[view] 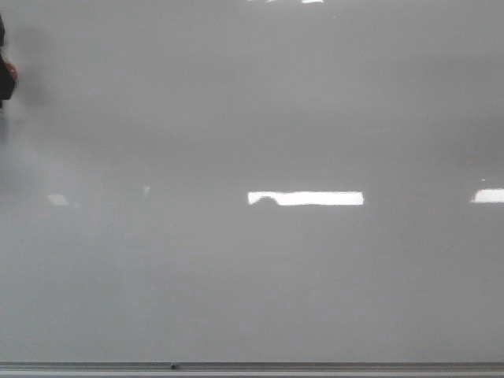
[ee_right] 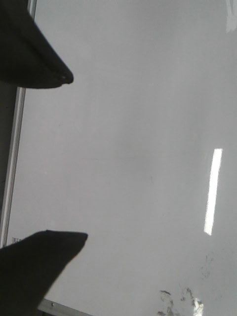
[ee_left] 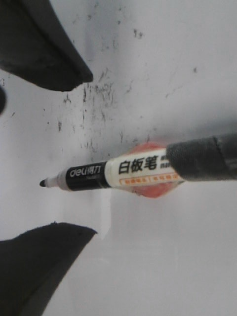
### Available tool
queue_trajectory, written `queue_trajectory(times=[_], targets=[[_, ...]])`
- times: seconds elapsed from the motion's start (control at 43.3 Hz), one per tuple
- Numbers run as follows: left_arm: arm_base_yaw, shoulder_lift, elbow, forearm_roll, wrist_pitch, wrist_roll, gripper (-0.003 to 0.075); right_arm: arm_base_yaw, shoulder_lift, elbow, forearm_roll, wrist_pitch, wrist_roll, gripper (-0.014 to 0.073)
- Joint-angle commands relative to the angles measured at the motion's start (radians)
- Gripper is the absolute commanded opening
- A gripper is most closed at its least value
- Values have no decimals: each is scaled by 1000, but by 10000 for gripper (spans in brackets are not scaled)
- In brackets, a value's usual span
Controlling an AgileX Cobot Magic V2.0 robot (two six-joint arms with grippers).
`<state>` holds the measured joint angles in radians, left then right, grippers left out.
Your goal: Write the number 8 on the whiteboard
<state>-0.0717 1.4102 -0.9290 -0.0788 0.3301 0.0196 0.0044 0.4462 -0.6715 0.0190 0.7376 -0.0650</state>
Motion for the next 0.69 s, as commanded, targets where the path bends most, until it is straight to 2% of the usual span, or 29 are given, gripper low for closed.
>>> queue_trajectory(times=[0.0, 0.208, 0.462, 0.67], targets=[[-6, 1, -37, -12, -102, 0, 545, 3, 15, -26, 4, -77, -3, 607], [-6, 34, -37, -12, -125, 0, 531, 3, 15, -26, 4, -77, -3, 607], [-6, 36, -37, -12, -138, 0, 334, 3, 15, -26, 4, -77, -3, 607], [-6, 46, -37, -12, -155, 0, 242, 3, 15, -26, 4, -78, -3, 607]])
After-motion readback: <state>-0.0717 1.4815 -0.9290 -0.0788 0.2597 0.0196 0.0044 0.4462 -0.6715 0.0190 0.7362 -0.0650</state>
